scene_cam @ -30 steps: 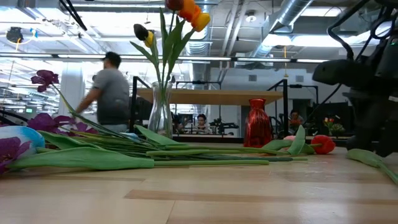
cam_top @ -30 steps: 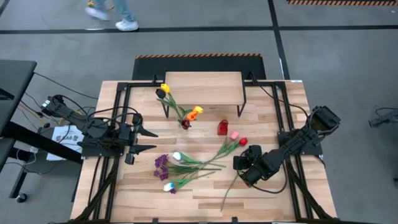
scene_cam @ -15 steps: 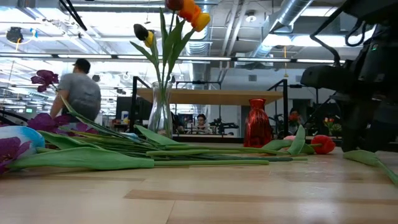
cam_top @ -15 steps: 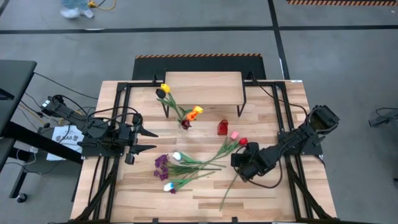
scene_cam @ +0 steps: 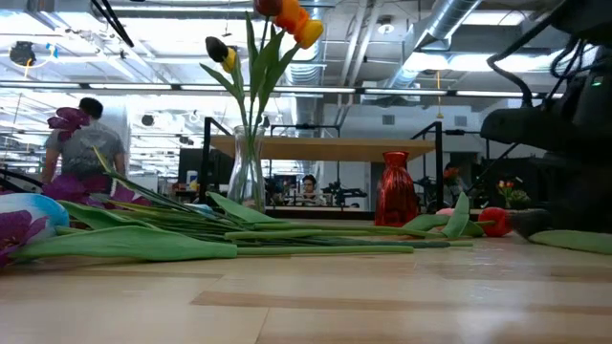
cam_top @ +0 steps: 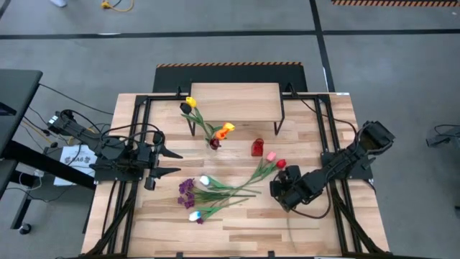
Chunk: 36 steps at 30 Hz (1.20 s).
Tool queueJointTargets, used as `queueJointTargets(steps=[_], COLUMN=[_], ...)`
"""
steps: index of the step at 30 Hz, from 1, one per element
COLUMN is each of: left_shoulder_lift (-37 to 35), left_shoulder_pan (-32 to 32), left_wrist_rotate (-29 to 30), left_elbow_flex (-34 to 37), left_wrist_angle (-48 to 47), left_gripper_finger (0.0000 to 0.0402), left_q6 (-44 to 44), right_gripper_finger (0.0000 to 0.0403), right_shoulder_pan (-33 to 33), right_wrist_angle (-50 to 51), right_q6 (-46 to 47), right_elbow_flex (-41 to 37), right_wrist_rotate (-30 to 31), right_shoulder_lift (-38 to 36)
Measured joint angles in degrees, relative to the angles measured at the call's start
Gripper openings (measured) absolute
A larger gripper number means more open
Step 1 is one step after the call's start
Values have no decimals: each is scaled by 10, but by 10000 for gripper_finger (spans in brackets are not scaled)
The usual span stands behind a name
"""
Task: Pick and place flowers into a vace then onto a shelf
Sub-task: Put the black tulip into the transparent vase
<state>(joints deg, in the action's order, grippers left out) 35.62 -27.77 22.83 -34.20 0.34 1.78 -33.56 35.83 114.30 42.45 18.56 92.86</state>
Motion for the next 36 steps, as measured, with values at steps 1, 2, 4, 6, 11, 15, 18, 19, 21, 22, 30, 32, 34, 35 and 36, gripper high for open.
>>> queueJointTargets(steps=[1,2,4,6,11,15,18,19,21,22,30,32,34,35,36], left_shoulder_lift=[0,0,0,0,0,0,0,0,0,0,0,0,0,0,0], left_shoulder_pan=[0,0,0,0,0,0,0,0,0,0,0,0,0,0,0], left_wrist_rotate=[0,0,0,0,0,0,0,0,0,0,0,0,0,-1,-6], left_elbow_flex=[0,0,0,0,0,0,0,0,0,0,0,0,0,0,0], left_wrist_angle=[0,0,0,0,0,0,5,6,9,10,9,12,17,20,23], left_gripper_finger=[170,170,170,170,170,170,170,170,170,170,170,170,170,170,170], left_q6=[0,0,0,0,-10,-24,-39,-45,-58,-64,-82,-82,-81,-80,-79], right_gripper_finger=[9,10,16,19,5,9,4,3,6,6,4,4,2,2,2], right_shoulder_pan=[-3,-4,-9,-12,-35,-45,-46,-45,-41,-37,13,32,51,60,69], right_wrist_angle=[-4,-7,-11,-12,-30,-30,-51,-63,-98,-115,-366,-443,-509,-533,-548], right_q6=[-12,-23,-35,-38,-80,-169,-287,-331,-429,-483,-925,-1015,-1084,-1108,-1125], right_elbow_flex=[0,0,-1,0,24,64,98,110,134,146,211,216,220,224,229], right_wrist_rotate=[10,17,23,30,112,187,249,266,298,311,303,260,203,173,147], right_shoulder_lift=[1,1,1,2,4,4,4,4,4,3,3,3,3,3,3])
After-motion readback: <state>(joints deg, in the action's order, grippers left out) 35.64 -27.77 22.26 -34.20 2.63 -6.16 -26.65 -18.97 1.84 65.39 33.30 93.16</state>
